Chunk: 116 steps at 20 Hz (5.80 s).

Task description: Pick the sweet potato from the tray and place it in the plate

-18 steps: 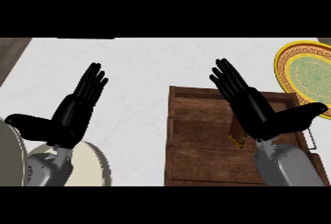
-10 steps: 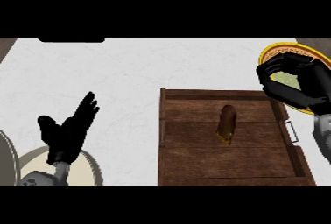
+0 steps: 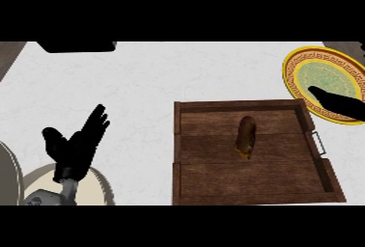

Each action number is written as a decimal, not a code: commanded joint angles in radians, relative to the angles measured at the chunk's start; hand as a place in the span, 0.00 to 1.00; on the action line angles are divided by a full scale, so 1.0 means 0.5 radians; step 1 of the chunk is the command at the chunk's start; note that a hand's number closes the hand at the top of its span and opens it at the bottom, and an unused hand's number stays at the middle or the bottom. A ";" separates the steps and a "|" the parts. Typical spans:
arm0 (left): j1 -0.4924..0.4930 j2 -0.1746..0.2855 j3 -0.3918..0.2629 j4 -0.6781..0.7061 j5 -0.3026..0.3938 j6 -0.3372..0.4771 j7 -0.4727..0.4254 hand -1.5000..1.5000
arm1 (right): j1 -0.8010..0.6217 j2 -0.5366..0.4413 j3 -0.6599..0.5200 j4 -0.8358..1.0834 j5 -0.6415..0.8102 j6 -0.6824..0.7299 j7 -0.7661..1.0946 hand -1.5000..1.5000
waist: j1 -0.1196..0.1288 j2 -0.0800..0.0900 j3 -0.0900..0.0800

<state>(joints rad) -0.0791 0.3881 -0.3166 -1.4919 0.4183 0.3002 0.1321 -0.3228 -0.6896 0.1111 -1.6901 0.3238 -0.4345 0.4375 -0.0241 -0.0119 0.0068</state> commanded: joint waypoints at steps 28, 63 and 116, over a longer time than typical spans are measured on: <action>0.056 -0.135 0.005 0.174 -0.100 -0.089 0.074 0.50 | -0.535 0.239 0.833 0.041 0.181 1.349 1.754 0.00 | 0.069 0.027 -0.018; 0.162 -0.219 0.102 0.130 -0.209 -0.209 0.054 0.50 | -0.321 0.745 0.930 0.711 0.682 1.473 1.404 1.00 | 0.072 0.028 -0.016; 0.095 -0.384 0.150 0.163 -0.389 -0.263 0.082 0.50 | -0.056 0.085 -0.751 1.423 -0.664 0.394 -1.825 1.00 | 0.175 0.067 -0.005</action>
<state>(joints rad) -0.1018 0.2317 -0.2073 -1.4829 0.2277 0.1734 0.1874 -0.2316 -0.6202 -0.2255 -1.1804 -0.0040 -0.2627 -0.3964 0.0415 0.0052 0.0158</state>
